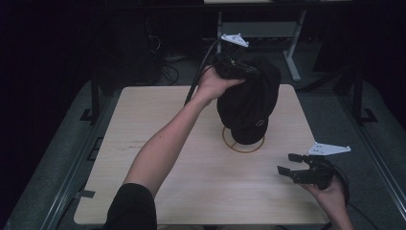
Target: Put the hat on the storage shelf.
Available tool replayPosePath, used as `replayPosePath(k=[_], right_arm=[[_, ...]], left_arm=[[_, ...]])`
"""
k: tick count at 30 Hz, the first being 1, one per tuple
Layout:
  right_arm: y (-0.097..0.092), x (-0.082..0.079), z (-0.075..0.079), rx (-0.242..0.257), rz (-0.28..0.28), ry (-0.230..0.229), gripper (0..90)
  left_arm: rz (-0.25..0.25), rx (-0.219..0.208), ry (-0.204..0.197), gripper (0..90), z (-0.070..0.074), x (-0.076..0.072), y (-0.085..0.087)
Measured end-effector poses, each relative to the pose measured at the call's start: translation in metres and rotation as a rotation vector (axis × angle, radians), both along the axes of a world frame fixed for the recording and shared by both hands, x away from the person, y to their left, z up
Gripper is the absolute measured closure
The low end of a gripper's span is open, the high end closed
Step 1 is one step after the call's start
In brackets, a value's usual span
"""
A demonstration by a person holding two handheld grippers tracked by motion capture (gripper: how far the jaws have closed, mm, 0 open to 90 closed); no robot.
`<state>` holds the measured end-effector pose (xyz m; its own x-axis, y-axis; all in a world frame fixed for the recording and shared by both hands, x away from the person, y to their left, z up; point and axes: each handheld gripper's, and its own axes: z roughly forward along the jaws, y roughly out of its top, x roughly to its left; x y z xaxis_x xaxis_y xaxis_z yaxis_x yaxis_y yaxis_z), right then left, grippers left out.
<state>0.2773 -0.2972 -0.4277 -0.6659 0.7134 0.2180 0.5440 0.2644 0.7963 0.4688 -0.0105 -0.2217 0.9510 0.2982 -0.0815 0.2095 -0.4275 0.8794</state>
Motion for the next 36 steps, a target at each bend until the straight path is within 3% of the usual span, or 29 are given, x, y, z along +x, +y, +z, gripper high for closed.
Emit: replayPosePath(k=[3,5,8,13,16,21,36], right_arm=[[0.0,0.0,0.0,0.0,0.001,0.0,24.2],[0.0,0.0,0.0,-0.002,0.004,-0.002,24.3],[0.001,0.0,-0.001,-0.001,0.004,0.001,24.2],[0.001,0.0,-0.002,-0.001,0.005,0.006,24.2],[0.001,0.0,-0.002,-0.005,0.006,0.008,24.2],[0.001,0.0,-0.003,-0.008,0.008,0.008,23.9],[0.006,0.002,-0.005,-0.031,0.009,0.011,22.6]], left_arm=[[-0.006,0.009,0.008,85.3,-0.002,0.0,-0.004],[-0.019,0.037,0.007,85.3,-0.006,-0.001,-0.012],[-0.026,0.034,0.017,84.3,-0.008,-0.001,-0.016],[-0.021,0.053,0.048,76.4,-0.012,0.002,-0.02],[-0.005,0.049,0.069,66.3,-0.013,0.003,-0.019],[0.013,0.069,0.07,55.6,-0.013,0.003,-0.017],[0.042,0.091,0.041,46.4,-0.006,-0.005,-0.001]])
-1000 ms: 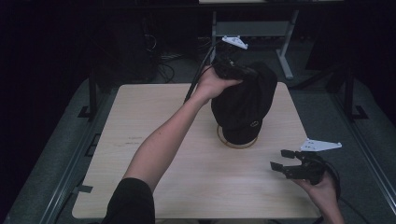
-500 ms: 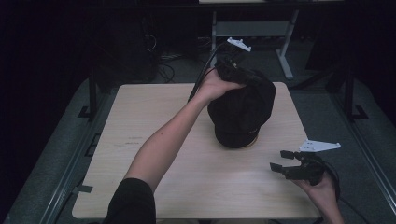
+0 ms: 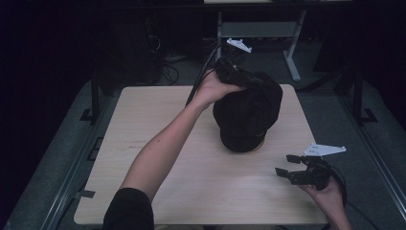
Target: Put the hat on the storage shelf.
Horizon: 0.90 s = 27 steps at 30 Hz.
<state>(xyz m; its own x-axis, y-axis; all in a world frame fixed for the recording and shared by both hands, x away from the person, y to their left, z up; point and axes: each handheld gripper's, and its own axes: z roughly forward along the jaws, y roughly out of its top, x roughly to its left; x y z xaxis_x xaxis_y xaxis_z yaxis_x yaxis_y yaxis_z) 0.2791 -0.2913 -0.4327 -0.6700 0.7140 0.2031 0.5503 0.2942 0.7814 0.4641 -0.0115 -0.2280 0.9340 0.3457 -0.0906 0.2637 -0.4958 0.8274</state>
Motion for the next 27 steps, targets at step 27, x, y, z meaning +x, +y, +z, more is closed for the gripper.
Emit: replayPosePath(k=[27], right_arm=[[0.003,-0.002,-0.001,-0.006,-0.013,-0.009,21.2]], left_arm=[[0.052,-0.009,-0.014,37.1,-0.005,-0.014,0.037]])
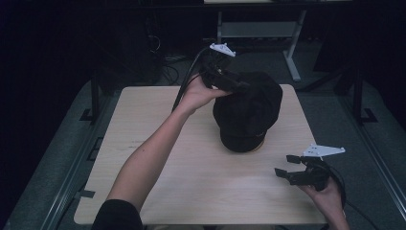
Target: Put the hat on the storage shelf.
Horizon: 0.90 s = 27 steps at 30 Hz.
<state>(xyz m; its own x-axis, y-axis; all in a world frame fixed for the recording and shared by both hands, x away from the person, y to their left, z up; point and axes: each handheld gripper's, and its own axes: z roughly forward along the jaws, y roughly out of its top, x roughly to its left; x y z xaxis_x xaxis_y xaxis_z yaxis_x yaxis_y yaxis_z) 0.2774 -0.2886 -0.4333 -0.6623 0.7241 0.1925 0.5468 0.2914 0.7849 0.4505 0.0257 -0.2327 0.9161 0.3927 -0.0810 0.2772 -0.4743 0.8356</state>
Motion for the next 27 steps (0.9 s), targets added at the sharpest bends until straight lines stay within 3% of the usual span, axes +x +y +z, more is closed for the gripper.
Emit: replayPosePath(k=[27], right_arm=[[0.013,0.003,-0.002,-0.023,0.0,0.004,20.7]], left_arm=[[0.068,-0.021,-0.001,34.5,-0.021,-0.021,0.066]])
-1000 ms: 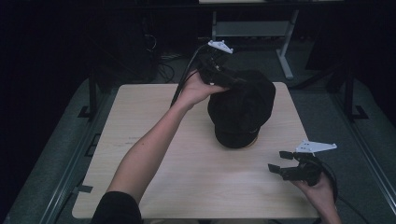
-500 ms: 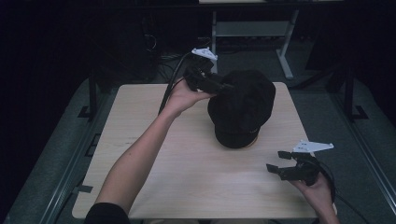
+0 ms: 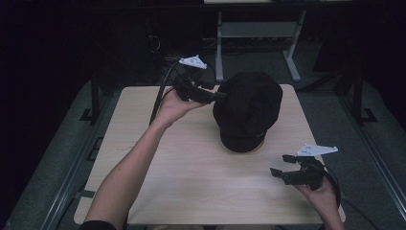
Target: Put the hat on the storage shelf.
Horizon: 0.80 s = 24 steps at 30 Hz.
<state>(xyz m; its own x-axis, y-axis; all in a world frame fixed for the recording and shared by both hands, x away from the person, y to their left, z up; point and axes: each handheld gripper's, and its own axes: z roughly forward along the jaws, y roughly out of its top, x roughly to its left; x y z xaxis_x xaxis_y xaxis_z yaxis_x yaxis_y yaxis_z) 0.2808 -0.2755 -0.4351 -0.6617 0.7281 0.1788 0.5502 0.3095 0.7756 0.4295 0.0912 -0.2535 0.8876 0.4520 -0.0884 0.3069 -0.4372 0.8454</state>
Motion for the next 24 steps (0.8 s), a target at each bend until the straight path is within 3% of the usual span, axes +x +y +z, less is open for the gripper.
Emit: replayPosePath(k=[12,24], right_arm=[[0.004,0.002,0.0,-0.026,-0.002,-0.004,20.4],[0.01,0.002,-0.002,-0.062,-0.002,-0.004,20.2]], left_arm=[[0.015,0.0,-0.001,33.0,-0.012,-0.017,0.023],[0.033,-0.031,0.006,31.2,-0.025,-0.036,0.045]])
